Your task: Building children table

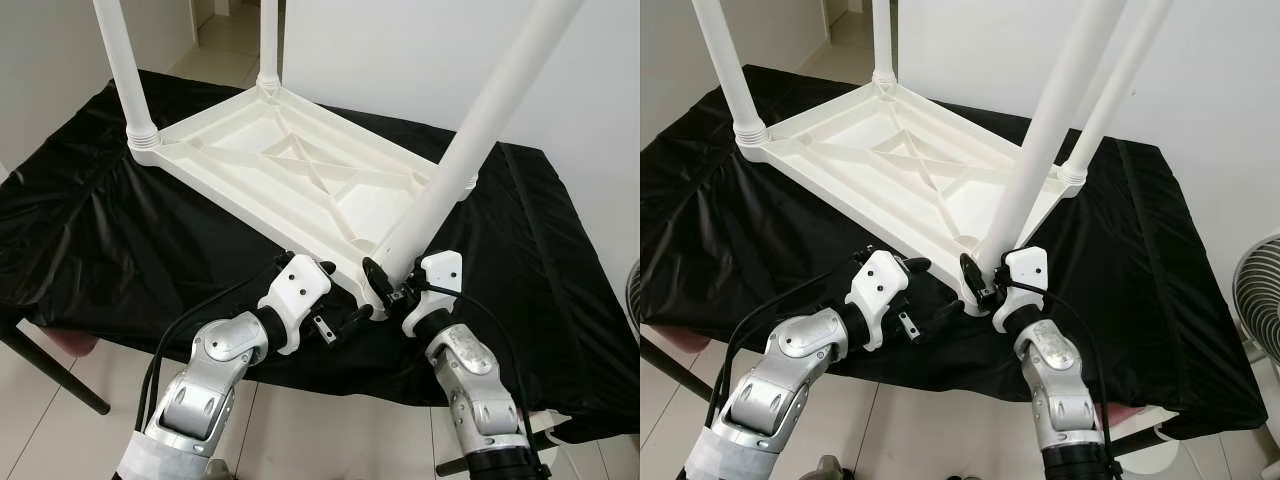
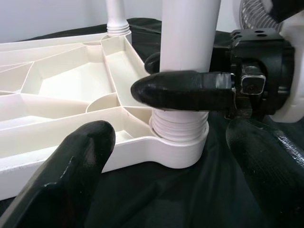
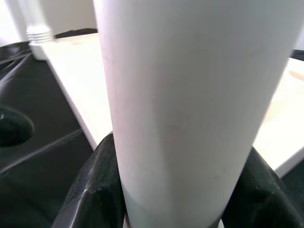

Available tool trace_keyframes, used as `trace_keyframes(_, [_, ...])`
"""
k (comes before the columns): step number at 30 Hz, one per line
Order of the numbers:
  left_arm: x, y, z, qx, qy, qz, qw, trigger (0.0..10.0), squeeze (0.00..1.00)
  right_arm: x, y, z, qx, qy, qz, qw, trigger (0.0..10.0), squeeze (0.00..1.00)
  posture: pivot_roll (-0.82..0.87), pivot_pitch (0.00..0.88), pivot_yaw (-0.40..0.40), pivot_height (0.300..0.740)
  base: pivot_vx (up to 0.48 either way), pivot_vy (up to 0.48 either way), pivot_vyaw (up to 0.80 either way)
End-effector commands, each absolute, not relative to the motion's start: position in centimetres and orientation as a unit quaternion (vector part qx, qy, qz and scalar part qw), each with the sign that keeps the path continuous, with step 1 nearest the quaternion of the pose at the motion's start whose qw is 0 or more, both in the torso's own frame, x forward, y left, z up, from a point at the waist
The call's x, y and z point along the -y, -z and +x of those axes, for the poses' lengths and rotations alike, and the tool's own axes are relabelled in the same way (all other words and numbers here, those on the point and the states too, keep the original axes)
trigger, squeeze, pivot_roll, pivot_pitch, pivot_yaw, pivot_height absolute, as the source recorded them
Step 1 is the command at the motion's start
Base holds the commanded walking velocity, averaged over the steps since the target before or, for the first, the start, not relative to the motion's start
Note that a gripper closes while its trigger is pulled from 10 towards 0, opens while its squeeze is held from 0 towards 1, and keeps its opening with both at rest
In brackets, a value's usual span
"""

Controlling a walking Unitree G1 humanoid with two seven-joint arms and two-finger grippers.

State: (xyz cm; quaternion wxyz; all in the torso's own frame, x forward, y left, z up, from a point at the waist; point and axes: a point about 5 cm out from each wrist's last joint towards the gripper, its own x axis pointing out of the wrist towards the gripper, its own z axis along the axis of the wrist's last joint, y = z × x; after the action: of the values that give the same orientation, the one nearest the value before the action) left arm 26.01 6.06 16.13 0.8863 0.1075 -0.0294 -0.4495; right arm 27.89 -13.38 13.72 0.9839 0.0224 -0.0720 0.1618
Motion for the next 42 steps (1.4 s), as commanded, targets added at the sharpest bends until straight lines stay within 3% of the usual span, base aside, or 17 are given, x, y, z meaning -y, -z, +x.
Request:
trace_keyframes(1, [-5.7, -16.1, 26.1, 0.031, 0.437, 0.106, 0.893, 10.0, 0.00, 14.5, -13.2, 27.5, 0.056, -0.114, 0.037, 0.991, 0.0, 0.00, 0.09, 0.098, -0.077, 0.740, 0.000, 0.000, 0.00])
trace_keyframes(3, [-5.7, -16.1, 26.1, 0.031, 0.437, 0.106, 0.893, 10.0, 0.00, 14.5, -13.2, 27.5, 0.056, -0.114, 0.037, 0.991, 0.0, 0.00, 0.09, 0.098, -0.077, 0.740, 0.000, 0.000, 0.00])
trace_keyframes(11, [-5.9, -16.1, 26.2, 0.030, 0.432, 0.106, 0.895, 10.0, 0.00, 15.6, -12.9, 26.1, 0.027, 0.062, -0.012, 0.998, 0.0, 0.00, 0.10, 0.097, -0.085, 0.740, 0.000, 0.000, 0.00])
trace_keyframes(16, [-5.7, -16.1, 26.3, 0.032, 0.433, 0.105, 0.895, 10.0, 0.00, 15.7, -13.0, 26.2, 0.023, 0.068, -0.007, 0.997, 0.0, 0.00, 0.09, 0.092, -0.083, 0.740, 0.000, 0.000, 0.00])
trace_keyframes(17, [-5.7, -16.2, 26.3, 0.033, 0.433, 0.105, 0.894, 10.0, 0.00, 15.6, -12.9, 26.3, 0.020, 0.069, -0.006, 0.997, 8.9, 0.00, 0.10, 0.085, -0.082, 0.740, 0.000, 0.000, 0.00])
trace_keyframes(19, [-5.7, -16.2, 26.3, 0.033, 0.434, 0.106, 0.894, 10.0, 0.00, 15.6, -12.9, 26.4, 0.018, 0.070, -0.006, 0.997, 8.9, 0.00, 0.10, 0.085, -0.082, 0.740, 0.000, 0.000, 0.00])
trace_keyframes(20, [-5.7, -16.2, 26.4, 0.034, 0.434, 0.107, 0.894, 10.0, 0.00, 15.5, -13.0, 26.7, 0.020, 0.060, -0.002, 0.998, 10.0, 0.00, 0.10, 0.083, -0.082, 0.740, 0.000, 0.000, 0.00])
trace_keyframes(22, [-5.7, -16.2, 26.4, 0.034, 0.433, 0.108, 0.894, 10.0, 0.00, 15.2, -13.1, 27.0, 0.021, 0.040, 0.011, 0.999, 10.0, 0.00, 0.10, 0.077, -0.079, 0.740, 0.000, 0.000, 0.00])
trace_keyframes(23, [-5.7, -16.2, 26.5, 0.035, 0.433, 0.108, 0.894, 10.0, 0.00, 14.8, -13.1, 27.2, 0.023, 0.013, 0.022, 0.999, 10.0, 1.00, 0.10, 0.077, -0.079, 0.740, 0.000, 0.000, 0.00])
trace_keyframes(25, [-5.7, -16.3, 26.5, 0.035, 0.434, 0.109, 0.894, 10.0, 0.00, 14.5, -13.2, 27.3, 0.023, -0.005, 0.029, 0.999, 10.0, 1.00, 0.10, 0.077, -0.079, 0.740, 0.000, 0.000, 0.00])
trace_keyframes(33, [-5.8, -16.3, 26.3, 0.036, 0.433, 0.112, 0.894, 10.0, 0.00, 13.7, -13.8, 27.7, 0.028, -0.209, 0.028, 0.977, 10.0, 1.00, 0.12, 0.063, -0.087, 0.740, 0.000, 0.000, 0.00])
trace_keyframes(36, [-5.9, -16.3, 26.4, 0.036, 0.432, 0.112, 0.894, 10.0, 0.00, 13.9, -13.8, 27.7, 0.022, -0.233, 0.022, 0.972, 10.0, 1.00, 0.12, 0.063, -0.087, 0.740, 0.000, 0.000, 0.00])
trace_keyframes(37, [-5.9, -16.3, 26.4, 0.036, 0.431, 0.112, 0.894, 10.0, 0.00, 14.2, -13.9, 27.7, 0.020, -0.265, 0.006, 0.964, 10.0, 0.22, 0.12, 0.061, -0.088, 0.740, 0.000, 0.000, 0.00])
trace_keyframes(38, [-5.9, -16.3, 26.4, 0.036, 0.431, 0.112, 0.894, 10.0, 0.00, 14.2, -13.9, 27.7, 0.020, -0.265, 0.006, 0.964, 10.0, 0.22, 0.12, 0.061, -0.088, 0.740, 0.000, 0.000, 0.00])
trace_keyframes(39, [-5.9, -16.3, 26.4, 0.036, 0.431, 0.113, 0.895, 10.0, 0.00, 14.7, -13.9, 27.8, 0.014, -0.293, -0.001, 0.956, 10.0, 0.00, 0.12, 0.057, -0.090, 0.740, 0.000, 0.000, 0.00])
trace_keyframes(42, [-5.9, -16.4, 26.4, 0.037, 0.430, 0.114, 0.895, 10.0, 0.00, 15.7, -14.0, 28.1, 0.009, -0.331, -0.018, 0.943, 10.0, 0.00, 0.13, 0.053, -0.092, 0.740, 0.000, 0.000, 0.00])
